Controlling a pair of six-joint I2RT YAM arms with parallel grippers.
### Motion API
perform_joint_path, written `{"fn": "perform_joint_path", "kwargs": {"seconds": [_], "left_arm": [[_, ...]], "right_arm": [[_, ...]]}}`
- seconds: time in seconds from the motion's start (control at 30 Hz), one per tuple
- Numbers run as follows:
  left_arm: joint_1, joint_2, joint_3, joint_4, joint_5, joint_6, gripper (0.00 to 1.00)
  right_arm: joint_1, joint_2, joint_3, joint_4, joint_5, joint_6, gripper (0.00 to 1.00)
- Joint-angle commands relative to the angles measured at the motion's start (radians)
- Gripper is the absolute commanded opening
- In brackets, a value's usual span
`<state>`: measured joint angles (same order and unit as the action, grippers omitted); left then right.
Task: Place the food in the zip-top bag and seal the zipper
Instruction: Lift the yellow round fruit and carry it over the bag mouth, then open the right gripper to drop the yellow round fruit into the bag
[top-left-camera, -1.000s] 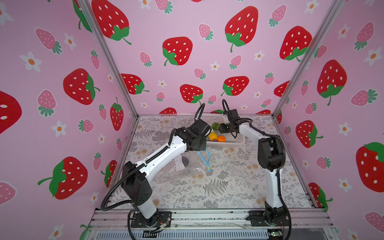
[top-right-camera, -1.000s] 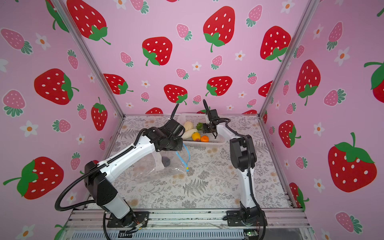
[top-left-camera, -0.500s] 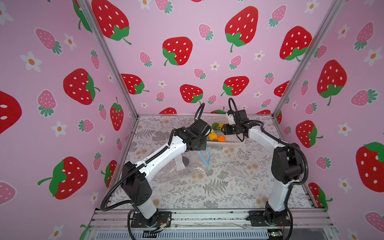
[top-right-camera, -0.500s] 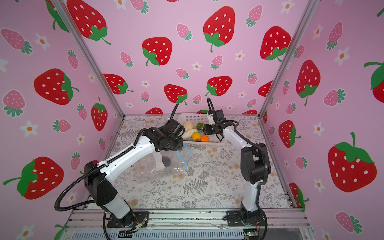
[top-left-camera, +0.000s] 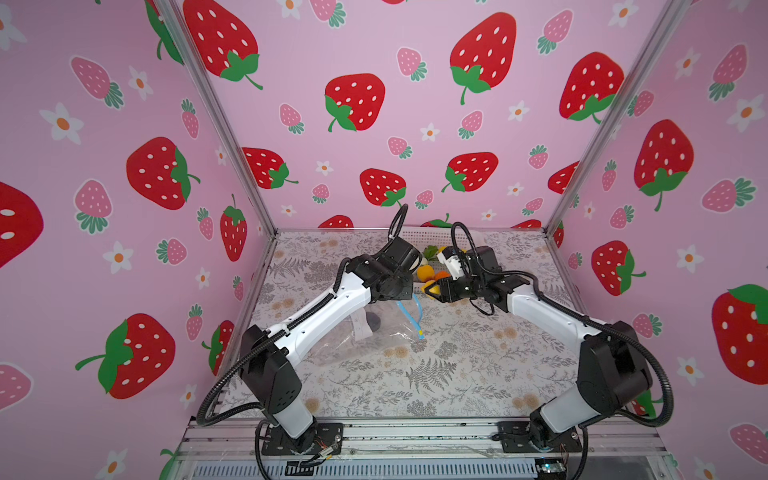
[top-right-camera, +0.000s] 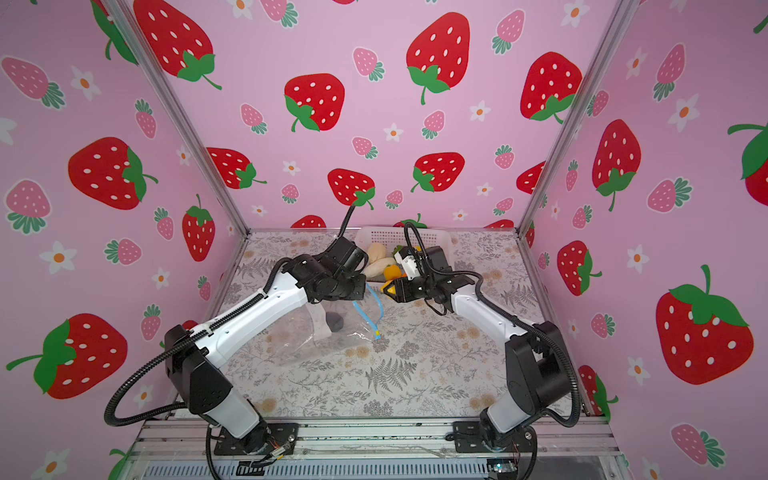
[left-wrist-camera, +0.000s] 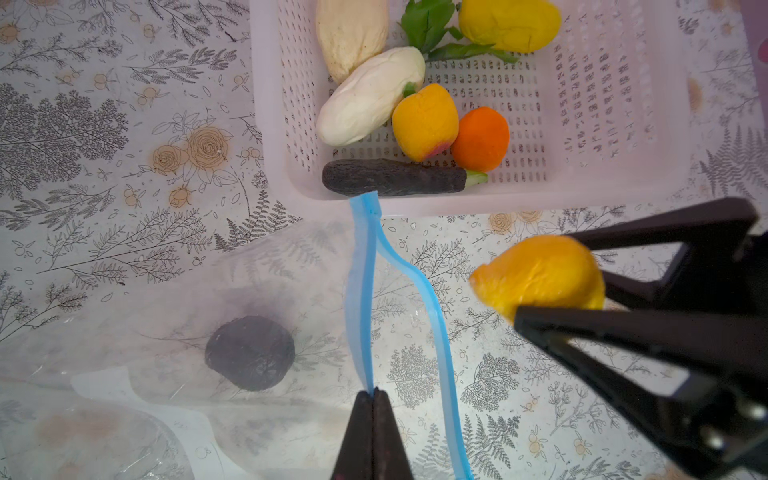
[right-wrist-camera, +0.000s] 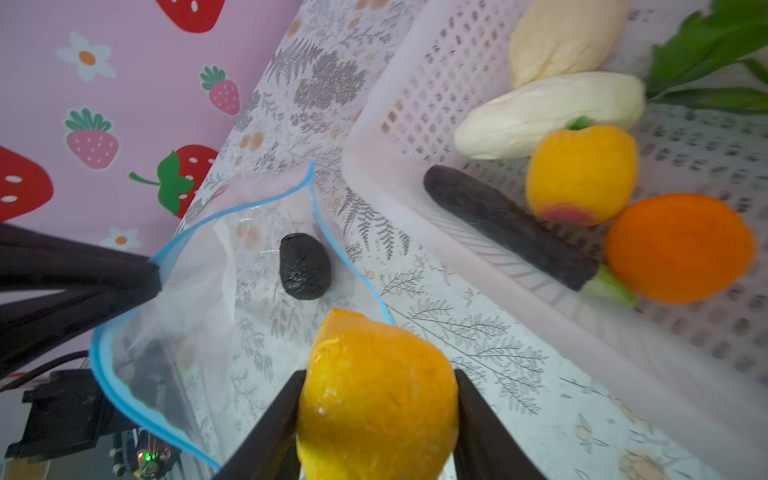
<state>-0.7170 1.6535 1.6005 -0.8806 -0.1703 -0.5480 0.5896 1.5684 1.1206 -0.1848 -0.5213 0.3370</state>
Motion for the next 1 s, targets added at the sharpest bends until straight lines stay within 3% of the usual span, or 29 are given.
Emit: {"fn": "perform_joint_path", "kwargs": {"seconds": [0.0,0.37,0.97], "left_arm": [[0.003,-0.033,-0.006,0.009,0.006,-0.018,0.00],[0.003,-0.059,-0.032,0.030,0.012,-0.027,0.00],[0.004,-0.081,-0.052,0.051,0.018,-0.029,0.00]], "right_arm": [[0.034,0.021,0.002,0.045,-0.045,-0.003,0.53],[0.082,0.120,0.011,0.095,-0.061,-0.004,0.53],[0.096,0.179,0.037,0.021,0.062,-0.047,0.63]]}}
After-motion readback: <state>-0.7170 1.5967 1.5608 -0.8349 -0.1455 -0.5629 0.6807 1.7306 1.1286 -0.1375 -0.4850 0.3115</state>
